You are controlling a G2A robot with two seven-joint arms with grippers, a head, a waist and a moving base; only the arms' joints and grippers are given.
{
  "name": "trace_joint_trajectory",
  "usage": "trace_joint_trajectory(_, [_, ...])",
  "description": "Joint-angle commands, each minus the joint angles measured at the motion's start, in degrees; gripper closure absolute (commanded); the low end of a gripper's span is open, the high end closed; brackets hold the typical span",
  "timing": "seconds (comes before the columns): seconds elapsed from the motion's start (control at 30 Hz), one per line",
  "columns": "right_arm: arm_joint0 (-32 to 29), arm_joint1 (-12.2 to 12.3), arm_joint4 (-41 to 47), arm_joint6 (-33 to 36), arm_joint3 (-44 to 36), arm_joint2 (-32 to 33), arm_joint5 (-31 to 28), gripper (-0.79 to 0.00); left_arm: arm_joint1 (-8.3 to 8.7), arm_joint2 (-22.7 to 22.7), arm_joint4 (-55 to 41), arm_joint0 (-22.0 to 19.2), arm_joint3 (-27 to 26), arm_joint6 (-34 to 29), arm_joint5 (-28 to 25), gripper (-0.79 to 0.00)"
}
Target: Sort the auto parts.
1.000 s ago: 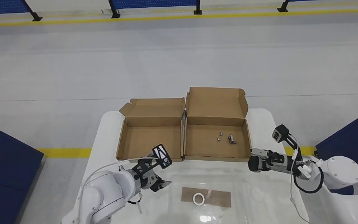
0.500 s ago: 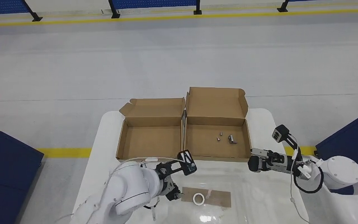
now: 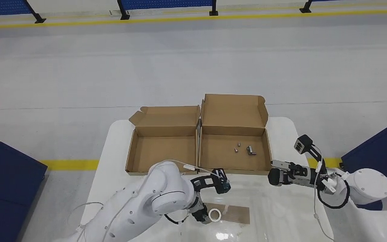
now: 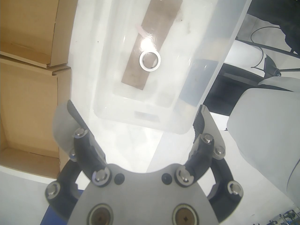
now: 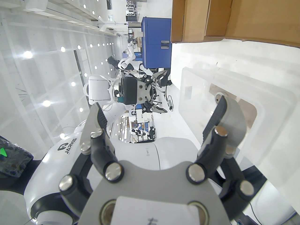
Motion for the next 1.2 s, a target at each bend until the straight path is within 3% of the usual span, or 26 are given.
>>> trace_joint_trajectory(0.0, [0.00, 0.00, 0.01, 0.00, 0.00, 0.00, -0.01, -0.785, 0.03, 0.11, 0.20, 0.35, 0.29, 0.61, 0.02, -0.785])
trace_joint_trajectory(0.13, [0.00, 0.00, 0.01, 0.00, 0.00, 0.00, -0.01, -0.785, -0.40, 2.93, 1.49, 0.59, 1.29, 1.67, -1.25, -0.785])
trace_joint_trajectory(0.3, [0.00, 0.00, 0.01, 0.00, 0.00, 0.00, -0.01, -0.785, -2.44, 7.64, -0.10, -2.15, 5.86, 5.11, -3.56, -0.785])
trace_joint_trajectory(0.47, [0.00, 0.00, 0.01, 0.00, 0.00, 0.00, -0.01, -0.785, -4.47, 11.09, -1.57, -4.89, 9.73, 5.12, -2.33, -0.785])
trace_joint_trajectory(0.83, [0.00, 0.00, 0.01, 0.00, 0.00, 0.00, -0.01, -0.785, -4.73, 12.24, -0.99, -4.38, 10.73, 6.09, -2.78, -0.785])
trace_joint_trajectory(1.17, [0.00, 0.00, 0.01, 0.00, 0.00, 0.00, -0.01, -0.785, -8.10, 16.66, 0.13, -7.47, 15.90, 5.90, 0.29, -0.785])
